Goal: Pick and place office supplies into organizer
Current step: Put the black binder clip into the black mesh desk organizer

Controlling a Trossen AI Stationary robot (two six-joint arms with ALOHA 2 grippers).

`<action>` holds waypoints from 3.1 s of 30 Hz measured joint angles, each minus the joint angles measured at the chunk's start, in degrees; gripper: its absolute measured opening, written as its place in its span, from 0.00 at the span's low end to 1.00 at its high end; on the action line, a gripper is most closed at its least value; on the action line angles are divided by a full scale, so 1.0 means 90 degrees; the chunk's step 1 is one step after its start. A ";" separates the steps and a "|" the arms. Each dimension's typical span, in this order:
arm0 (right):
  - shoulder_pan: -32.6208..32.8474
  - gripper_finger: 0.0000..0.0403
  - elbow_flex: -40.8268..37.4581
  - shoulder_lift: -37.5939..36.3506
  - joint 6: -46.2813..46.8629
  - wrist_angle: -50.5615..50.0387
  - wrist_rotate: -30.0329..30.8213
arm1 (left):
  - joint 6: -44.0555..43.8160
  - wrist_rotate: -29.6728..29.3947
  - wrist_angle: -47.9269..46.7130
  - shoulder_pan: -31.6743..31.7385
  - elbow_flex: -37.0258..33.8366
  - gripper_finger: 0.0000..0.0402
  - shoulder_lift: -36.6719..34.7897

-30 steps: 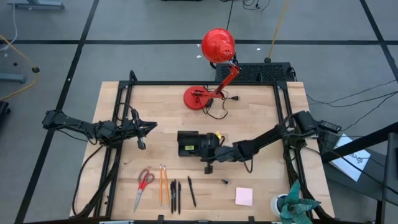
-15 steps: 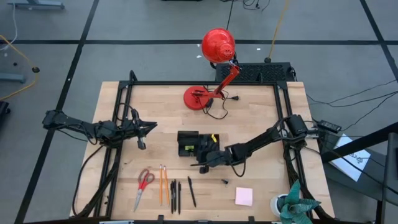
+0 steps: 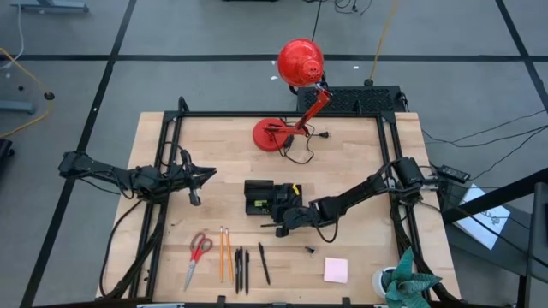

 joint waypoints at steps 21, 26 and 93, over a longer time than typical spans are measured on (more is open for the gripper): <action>-0.0067 0.22 -0.0017 -0.0174 0.0159 -0.0005 -0.0288 | 0.0000 0.0001 -0.0006 0.0000 0.0000 0.10 0.0001; 0.0026 0.27 -0.0015 -0.0654 -0.0021 0.0034 -0.0169 | -0.0002 0.0002 -0.0006 0.0000 0.0000 0.10 -0.0001; 0.0609 0.28 -0.4022 -0.6319 0.2274 -0.1118 -0.1346 | -0.0109 0.0000 -0.0424 0.0000 0.0000 0.10 0.0001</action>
